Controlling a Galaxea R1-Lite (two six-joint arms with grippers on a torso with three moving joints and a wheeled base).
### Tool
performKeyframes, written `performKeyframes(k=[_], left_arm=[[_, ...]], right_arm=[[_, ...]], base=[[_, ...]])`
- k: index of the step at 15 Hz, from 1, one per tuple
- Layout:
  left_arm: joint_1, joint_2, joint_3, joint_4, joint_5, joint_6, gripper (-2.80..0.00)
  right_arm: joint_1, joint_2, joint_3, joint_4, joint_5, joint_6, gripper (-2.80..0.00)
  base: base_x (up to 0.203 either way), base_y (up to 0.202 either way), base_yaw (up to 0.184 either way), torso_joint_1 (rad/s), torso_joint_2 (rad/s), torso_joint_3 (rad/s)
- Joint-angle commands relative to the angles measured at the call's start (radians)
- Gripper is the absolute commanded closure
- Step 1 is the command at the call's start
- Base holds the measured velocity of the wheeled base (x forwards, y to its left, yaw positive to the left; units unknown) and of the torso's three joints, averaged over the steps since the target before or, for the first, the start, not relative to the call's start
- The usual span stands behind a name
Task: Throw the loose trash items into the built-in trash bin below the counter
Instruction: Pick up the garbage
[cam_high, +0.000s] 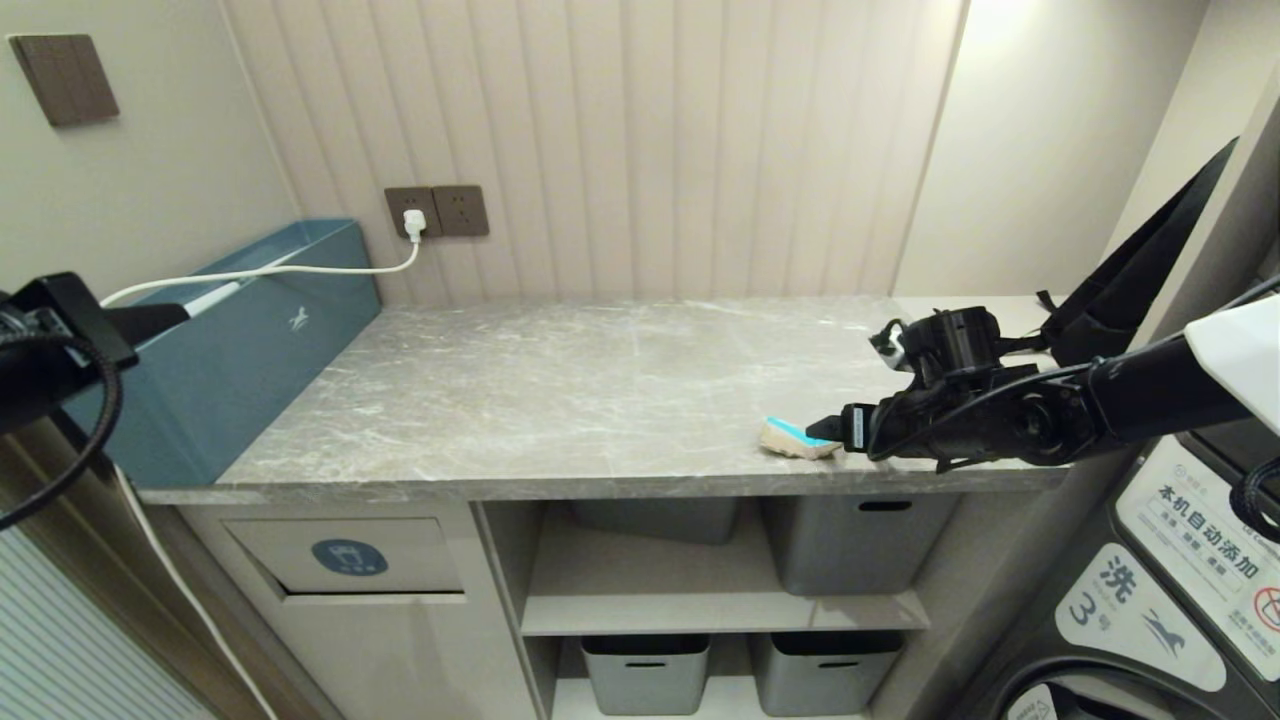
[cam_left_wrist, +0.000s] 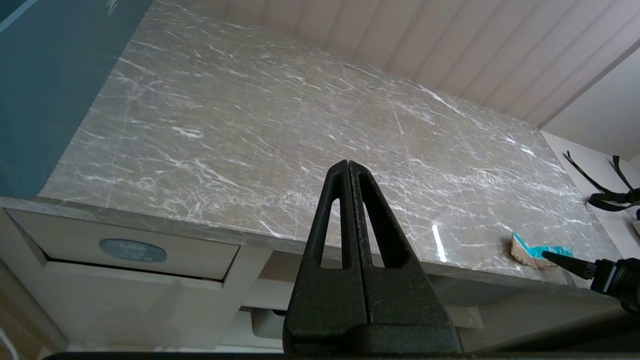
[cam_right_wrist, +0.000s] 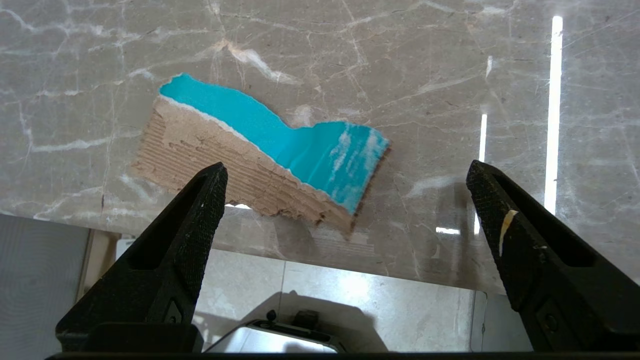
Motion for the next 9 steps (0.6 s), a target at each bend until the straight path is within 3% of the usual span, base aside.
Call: performKeyframes(k=[1,2,9], left_arm=[[0.001,0.004,0.000,-0.002,-0.001,-0.002,0.00],[0.001,0.004,0.000,-0.002,-0.001,-0.002,0.00],[0.002,-0.003,-0.010,-0.002,-0.002,-0.003,0.00]], right_arm=[[0.001,-0.005,-0.001,-0.003,0.001,0.001,-2.80],[0.001,-0.005,-0.001,-0.001,0.001,0.001,0.00],[0.014,0.050,-0.034,-0.005,0.001,-0.008,0.00]], base=[[0.000,0.000,0.000,0.000,0.00,0.000],[0.000,0.000,0.000,0.000,0.00,0.000],[0.000,0.000,0.000,0.000,0.00,0.000]])
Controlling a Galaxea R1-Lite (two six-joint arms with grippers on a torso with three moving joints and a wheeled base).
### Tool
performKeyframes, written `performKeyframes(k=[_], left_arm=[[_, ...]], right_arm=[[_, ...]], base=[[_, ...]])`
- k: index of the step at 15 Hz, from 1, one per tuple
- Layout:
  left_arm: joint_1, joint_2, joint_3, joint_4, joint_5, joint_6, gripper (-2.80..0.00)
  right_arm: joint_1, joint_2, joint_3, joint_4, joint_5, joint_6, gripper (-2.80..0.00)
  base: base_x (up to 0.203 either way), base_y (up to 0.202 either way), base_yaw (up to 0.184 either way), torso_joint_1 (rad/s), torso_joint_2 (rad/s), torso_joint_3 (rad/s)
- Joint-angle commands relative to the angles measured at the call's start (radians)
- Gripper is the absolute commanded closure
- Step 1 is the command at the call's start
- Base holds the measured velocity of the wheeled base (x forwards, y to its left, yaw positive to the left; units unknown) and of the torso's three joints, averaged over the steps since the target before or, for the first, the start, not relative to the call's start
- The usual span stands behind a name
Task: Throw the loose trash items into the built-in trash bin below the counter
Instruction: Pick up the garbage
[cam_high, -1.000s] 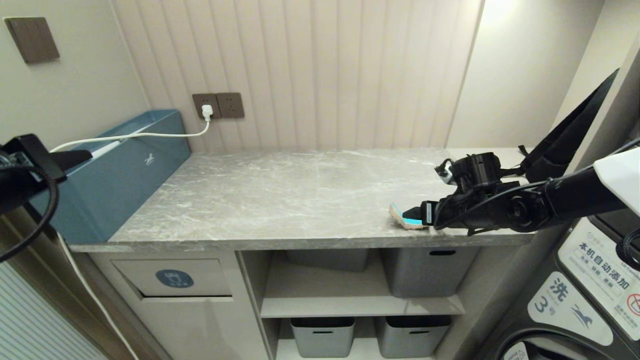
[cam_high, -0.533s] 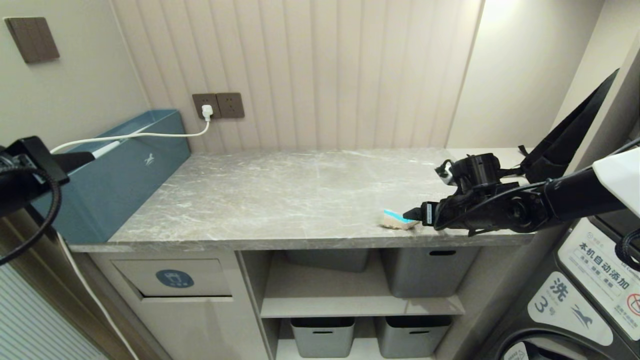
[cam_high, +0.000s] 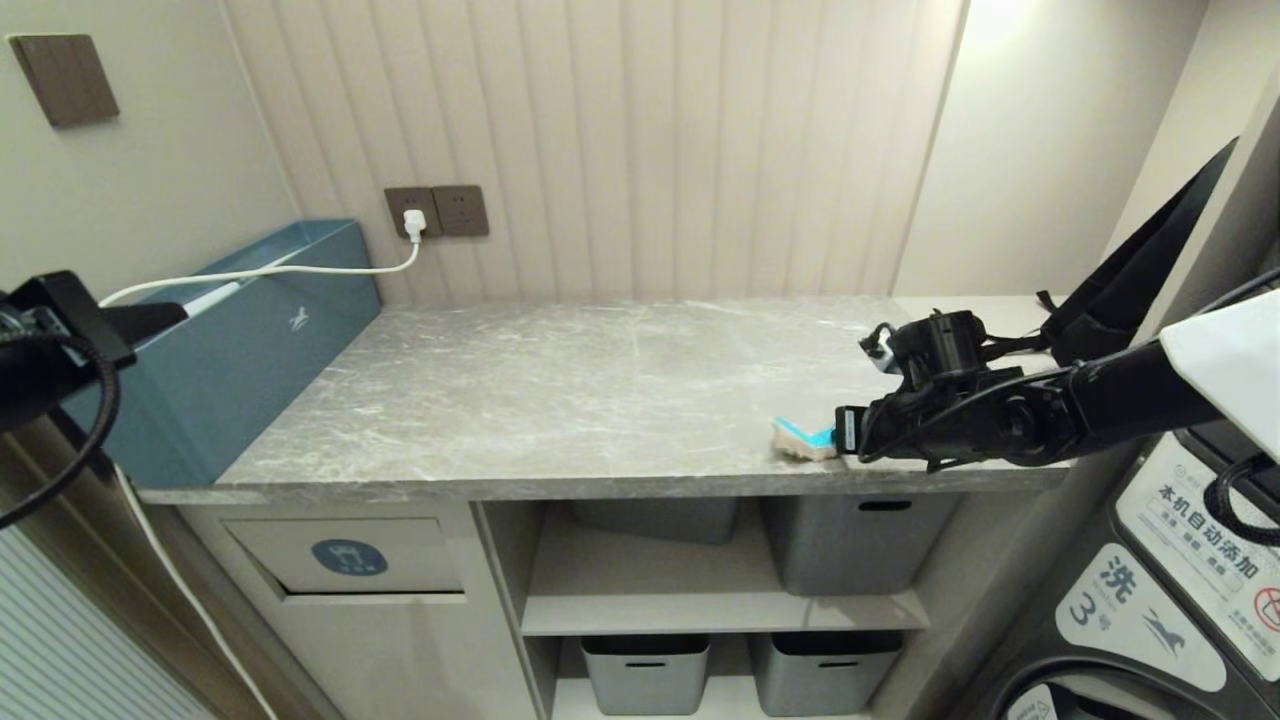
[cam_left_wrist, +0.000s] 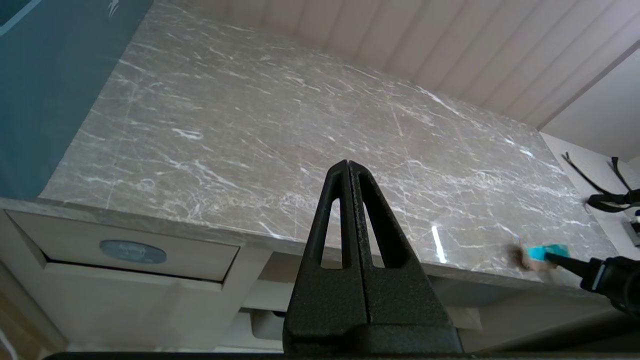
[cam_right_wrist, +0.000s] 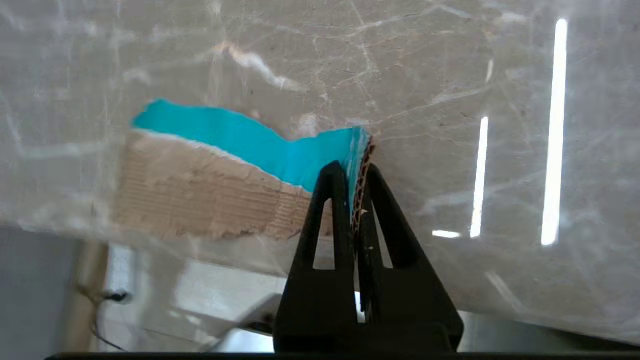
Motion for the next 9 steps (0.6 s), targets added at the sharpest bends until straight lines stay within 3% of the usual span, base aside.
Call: performKeyframes(k=[1,4,9], left_arm=[[-0.003,0.000,-0.021,-0.006,-0.011,-0.005,0.00],[-0.063,0.002,-0.100,0.005,-0.088,-0.069,0.00],[-0.308,0.155,-0.205,0.063,-0.114,-0.216,0.00]], right_arm=[[0.007,0.016,-0.006,-0.001,0.001,0.003,0.00],[0.027,0.001,-0.011,-0.003,0.003,0.010,0.00],[0.176,-0.166,-0.117,0.002,0.013,0.080,0.00]], base=[[0.000,0.000,0.000,0.000,0.00,0.000],[0.000,0.000,0.000,0.000,0.00,0.000],[0.000,0.000,0.000,0.000,0.00,0.000]])
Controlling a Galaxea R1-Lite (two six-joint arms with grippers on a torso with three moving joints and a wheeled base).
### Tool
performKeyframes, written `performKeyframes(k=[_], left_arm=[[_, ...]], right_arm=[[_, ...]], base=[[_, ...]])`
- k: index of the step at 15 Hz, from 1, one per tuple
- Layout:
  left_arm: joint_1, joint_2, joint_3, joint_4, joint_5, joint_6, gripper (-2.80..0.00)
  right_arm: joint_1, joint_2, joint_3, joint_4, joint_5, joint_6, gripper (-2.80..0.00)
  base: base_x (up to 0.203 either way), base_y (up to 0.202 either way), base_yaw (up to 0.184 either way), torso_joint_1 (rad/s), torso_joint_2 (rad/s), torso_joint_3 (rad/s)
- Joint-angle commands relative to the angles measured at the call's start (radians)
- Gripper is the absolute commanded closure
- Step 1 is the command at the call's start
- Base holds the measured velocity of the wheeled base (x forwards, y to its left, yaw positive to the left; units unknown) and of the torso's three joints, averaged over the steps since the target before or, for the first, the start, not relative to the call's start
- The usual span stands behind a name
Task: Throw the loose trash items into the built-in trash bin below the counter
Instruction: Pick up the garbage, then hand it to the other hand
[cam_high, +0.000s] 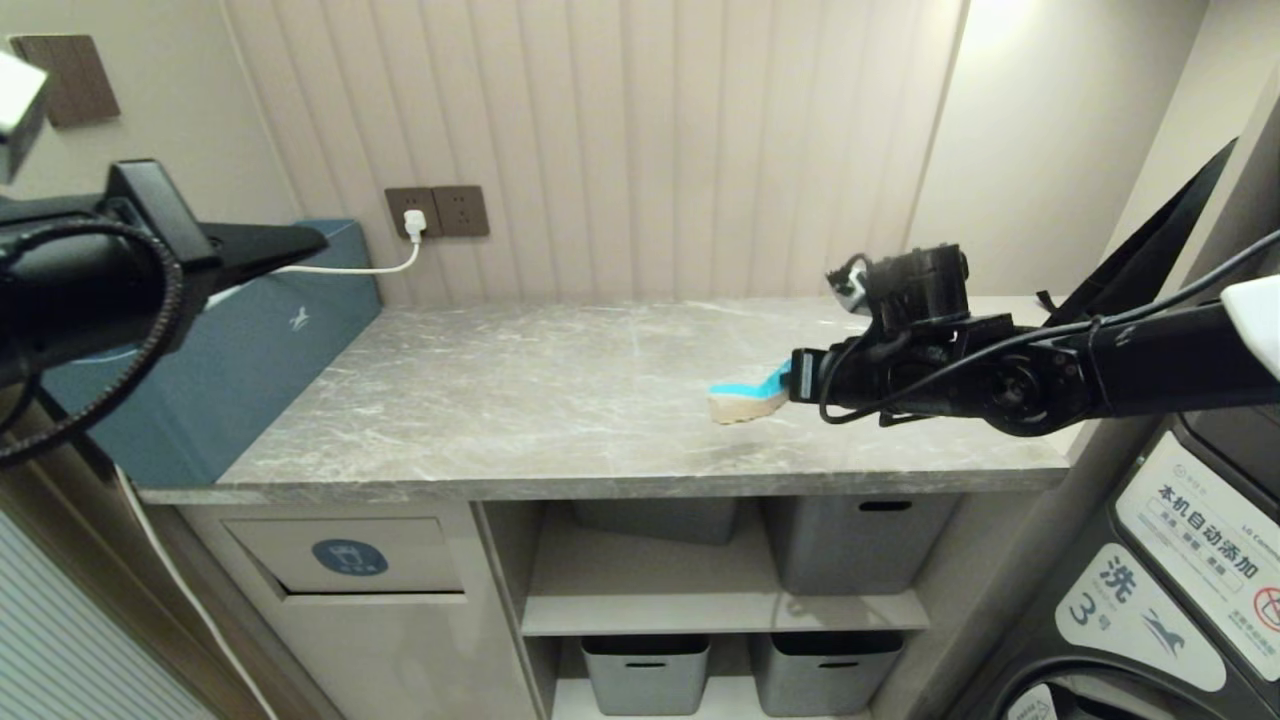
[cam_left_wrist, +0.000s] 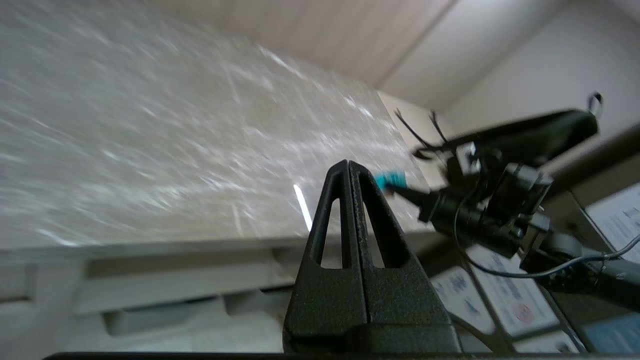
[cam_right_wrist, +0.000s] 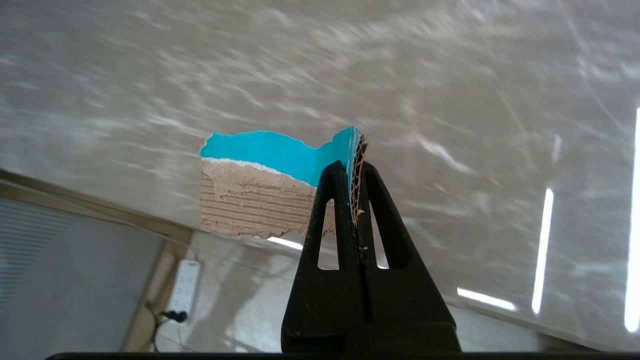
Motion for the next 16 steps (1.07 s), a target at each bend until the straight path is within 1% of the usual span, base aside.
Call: performKeyframes(k=[1,2,4,5,7,8,10,13,16], left_arm=[[-0.061,0.109,-0.020,0.003,-0.026,-0.027,0.00],[-0.081,0.145,-0.022,0.004,-0.054,-0.040,-2.80],[-0.104,0.202,-0.027,0.001,-0.091,-0.056,-2.80],[-0.118,0.212,-0.027,-0.001,-0.123,-0.065,-2.80],[-0.126,0.204,-0.028,-0.001,-0.220,-0.133,-2.80],[-0.137,0.206,-0.027,-0.001,-0.245,-0.153,-2.80],[-0.153,0.227,-0.028,-0.006,-0.248,-0.154,-2.80],[-0.171,0.271,-0.027,-0.079,-0.244,-0.147,-2.80],[-0.207,0.304,-0.031,-0.099,-0.237,-0.139,-2.80]], right_arm=[[0.061,-0.088,-0.019,-0.002,0.001,0.009,0.00],[0.097,-0.117,-0.019,-0.003,-0.001,0.014,0.00],[0.119,-0.154,-0.021,-0.004,-0.007,0.019,0.00],[0.120,-0.170,-0.021,-0.004,-0.007,0.018,0.00],[0.146,-0.195,-0.020,-0.002,-0.006,0.017,0.00],[0.166,-0.201,-0.021,-0.002,-0.006,0.016,0.00],[0.193,-0.202,-0.019,-0.002,-0.006,0.018,0.00],[0.244,-0.202,-0.021,-0.002,-0.006,0.018,0.00],[0.289,-0.203,-0.022,-0.002,-0.007,0.017,0.00]], base=[[0.000,0.000,0.000,0.000,0.00,0.000],[0.000,0.000,0.000,0.000,0.00,0.000],[0.000,0.000,0.000,0.000,0.00,0.000],[0.000,0.000,0.000,0.000,0.00,0.000],[0.000,0.000,0.000,0.000,0.00,0.000],[0.000,0.000,0.000,0.000,0.00,0.000],[0.000,0.000,0.000,0.000,0.00,0.000],[0.000,0.000,0.000,0.000,0.00,0.000],[0.000,0.000,0.000,0.000,0.00,0.000]])
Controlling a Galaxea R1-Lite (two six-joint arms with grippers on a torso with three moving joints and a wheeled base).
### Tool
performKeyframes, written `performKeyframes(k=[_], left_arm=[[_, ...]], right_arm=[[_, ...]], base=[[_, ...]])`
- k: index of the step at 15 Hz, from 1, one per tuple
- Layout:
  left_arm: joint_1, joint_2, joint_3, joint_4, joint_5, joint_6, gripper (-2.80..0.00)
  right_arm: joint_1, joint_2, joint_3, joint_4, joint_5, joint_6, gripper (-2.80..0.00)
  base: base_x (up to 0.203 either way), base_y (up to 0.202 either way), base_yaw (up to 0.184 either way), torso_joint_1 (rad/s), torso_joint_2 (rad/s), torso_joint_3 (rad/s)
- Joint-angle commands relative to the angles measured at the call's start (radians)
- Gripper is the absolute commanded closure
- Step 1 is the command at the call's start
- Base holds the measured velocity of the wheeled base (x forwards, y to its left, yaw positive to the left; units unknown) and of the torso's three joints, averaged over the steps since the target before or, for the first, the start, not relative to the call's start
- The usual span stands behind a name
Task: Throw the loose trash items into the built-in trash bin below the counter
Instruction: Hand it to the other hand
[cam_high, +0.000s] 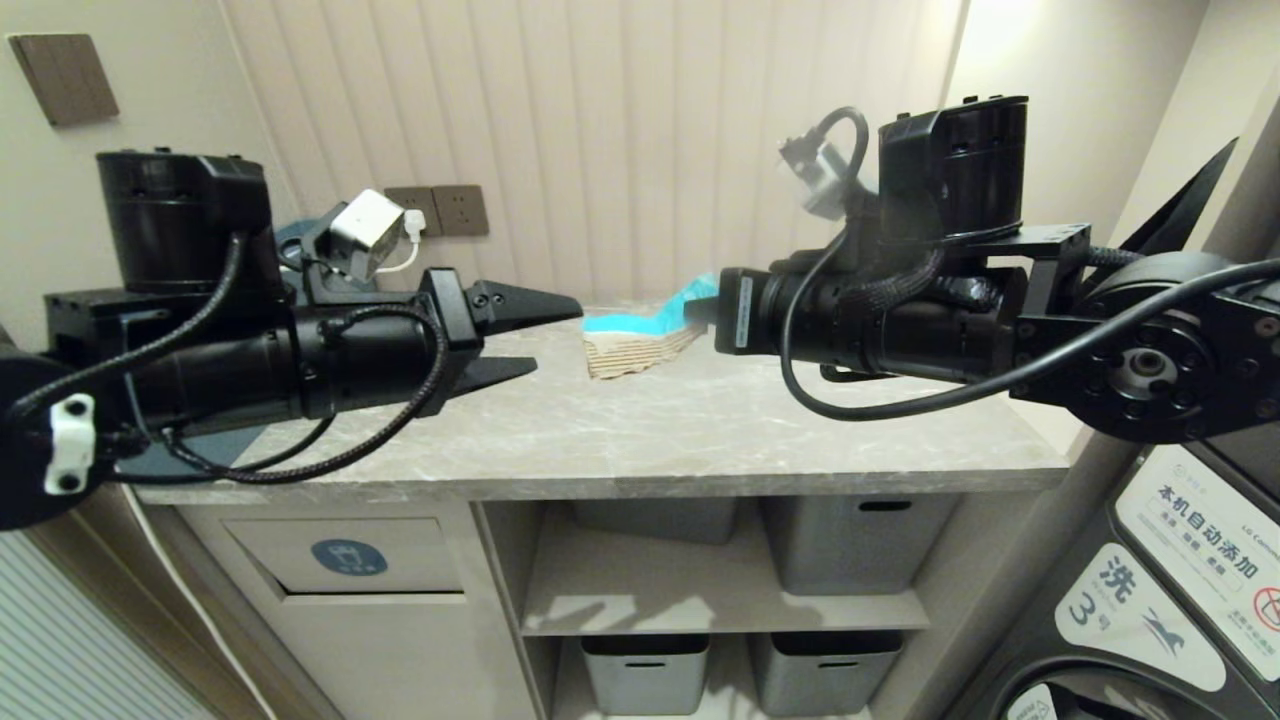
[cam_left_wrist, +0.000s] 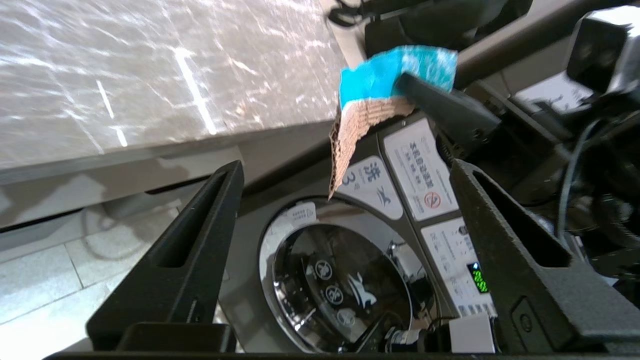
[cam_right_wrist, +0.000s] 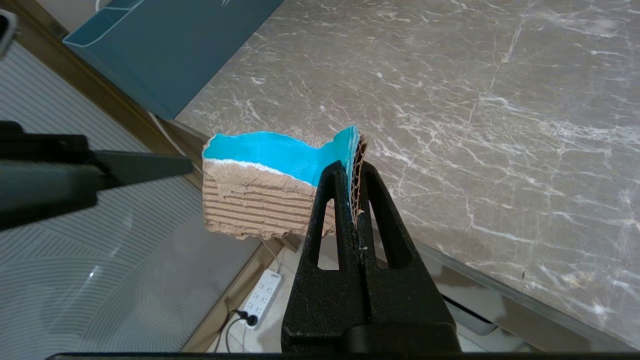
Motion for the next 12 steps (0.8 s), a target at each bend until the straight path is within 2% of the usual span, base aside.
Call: performKeyframes(k=[1,5,10,11,12], left_arm=[[-0.026,0.030,-0.002,-0.004,0.009,-0.002,-2.80],[-0.058,0.055,-0.005,-0.007,0.026,-0.002,-2.80],[-0.058,0.067,-0.003,-0.044,0.033,0.005,-2.80],[-0.058,0.066,-0.003,-0.044,0.039,0.005,0.00],[-0.058,0.069,-0.003,-0.045,0.055,0.005,0.00]], right_arm=[[0.019,-0.003,-0.002,-0.001,0.001,0.000,0.00],[0.064,-0.003,-0.003,0.000,0.002,0.000,0.00],[0.102,-0.004,-0.003,0.000,0.001,0.000,0.00],[0.102,-0.004,-0.001,0.000,0.000,-0.001,0.00],[0.103,-0.004,-0.001,0.000,-0.001,-0.002,0.00]], base=[[0.000,0.000,0.000,0.000,0.00,0.000],[0.000,0.000,0.000,0.000,0.00,0.000],[0.000,0.000,0.000,0.000,0.00,0.000],[0.000,0.000,0.000,0.000,0.00,0.000],[0.000,0.000,0.000,0.000,0.00,0.000]])
